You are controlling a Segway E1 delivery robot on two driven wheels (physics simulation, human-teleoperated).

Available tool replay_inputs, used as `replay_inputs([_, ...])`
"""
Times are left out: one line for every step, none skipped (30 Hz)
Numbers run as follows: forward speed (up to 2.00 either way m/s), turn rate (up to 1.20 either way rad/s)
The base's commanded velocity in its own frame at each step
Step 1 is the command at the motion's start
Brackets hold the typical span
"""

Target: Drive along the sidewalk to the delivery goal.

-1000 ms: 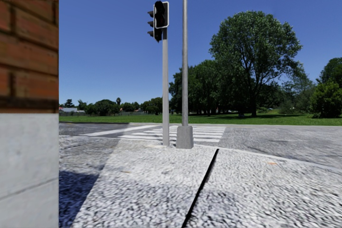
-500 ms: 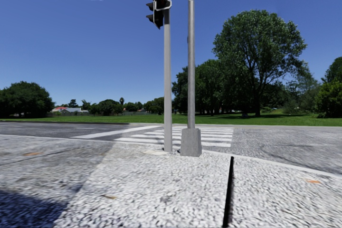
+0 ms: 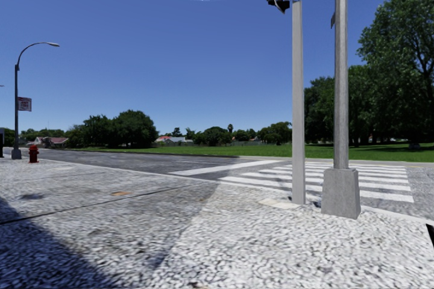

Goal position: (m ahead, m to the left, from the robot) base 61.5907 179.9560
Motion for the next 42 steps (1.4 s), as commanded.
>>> replay_inputs([1.10, 0.84])
replay_inputs([1.18, 0.82])
replay_inputs([1.26, 0.75])
replay_inputs([1.32, 0.71])
replay_inputs([1.32, 0.71])
replay_inputs([1.37, 0.65])
replay_inputs([1.42, 0.47])
replay_inputs([1.45, 0.30])
replay_inputs([1.45, 0.30])
replay_inputs([1.47, 0.19])
replay_inputs([1.52, 0.14])
replay_inputs([1.61, 0.13])
replay_inputs([1.61, 0.13])
replay_inputs([1.68, 0.12])
replay_inputs([1.75, 0.12])
replay_inputs([1.82, 0.12])
replay_inputs([1.82, 0.12])
replay_inputs([1.90, 0.13])
replay_inputs([2.00, 0.19])
replay_inputs([2.00, 0.26])
replay_inputs([2.00, 0.26])
replay_inputs([2.00, 0.34])
replay_inputs([2.00, 0.50])
replay_inputs([2.00, 0.50])
replay_inputs([2.00, 0.51])
replay_inputs([2.00, 0.51])
replay_inputs([2.00, 0.51])
replay_inputs([2.00, 0.52])
replay_inputs([2.00, 0.52])
replay_inputs([2.00, 0.52])
replay_inputs([2.00, 0.53])
replay_inputs([2.00, 0.55])
replay_inputs([2.00, 0.55])
replay_inputs([2.00, 0.55])
replay_inputs([2.00, 0.56])
replay_inputs([2.00, 0.56])
replay_inputs([2.00, 0.56])
replay_inputs([2.00, 0.56])
replay_inputs([2.00, 0.56])
replay_inputs([2.00, 0.56])
replay_inputs([2.00, 0.56])
replay_inputs([2.00, 0.56])
